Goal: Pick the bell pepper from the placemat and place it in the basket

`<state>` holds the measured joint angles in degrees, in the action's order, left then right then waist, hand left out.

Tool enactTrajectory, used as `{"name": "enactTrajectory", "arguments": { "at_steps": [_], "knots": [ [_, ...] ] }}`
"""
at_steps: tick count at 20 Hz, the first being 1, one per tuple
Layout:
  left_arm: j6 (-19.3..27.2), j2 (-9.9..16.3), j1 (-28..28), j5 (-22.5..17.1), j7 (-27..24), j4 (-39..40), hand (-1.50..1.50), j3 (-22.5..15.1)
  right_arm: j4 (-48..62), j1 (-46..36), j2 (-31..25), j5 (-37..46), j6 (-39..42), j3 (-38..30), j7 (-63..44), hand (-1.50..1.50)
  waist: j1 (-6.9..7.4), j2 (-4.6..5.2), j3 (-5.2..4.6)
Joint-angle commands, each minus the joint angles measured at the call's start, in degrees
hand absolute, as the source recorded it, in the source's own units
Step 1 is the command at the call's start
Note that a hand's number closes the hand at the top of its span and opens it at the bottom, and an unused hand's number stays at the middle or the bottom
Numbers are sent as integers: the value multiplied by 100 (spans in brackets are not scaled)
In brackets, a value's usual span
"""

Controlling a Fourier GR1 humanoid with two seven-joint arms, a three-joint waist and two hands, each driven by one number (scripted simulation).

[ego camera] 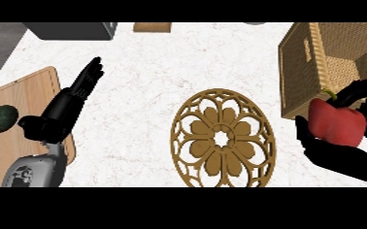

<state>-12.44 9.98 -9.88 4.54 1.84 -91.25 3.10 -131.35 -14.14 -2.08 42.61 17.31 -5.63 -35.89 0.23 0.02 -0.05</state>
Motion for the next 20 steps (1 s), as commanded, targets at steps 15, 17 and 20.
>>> {"name": "enactTrajectory", "arguments": {
  "at_steps": [15,17,20],
  "knots": [
    [-26,-62,68,14,-242,146,0,98,3542,-1938,-2085,-1401,-609,-2530,1011,150,-14,5,6],
    [-46,-92,48,-1,69,-205,0,-22,4607,-2162,-2272,-1174,-912,-2523,1602,150,57,21,9],
    [3,-202,-123,52,-124,189,0,-36,4834,-1924,-2318,-1300,-1058,-2473,1964,150,-2,10,6]
  ]
}}
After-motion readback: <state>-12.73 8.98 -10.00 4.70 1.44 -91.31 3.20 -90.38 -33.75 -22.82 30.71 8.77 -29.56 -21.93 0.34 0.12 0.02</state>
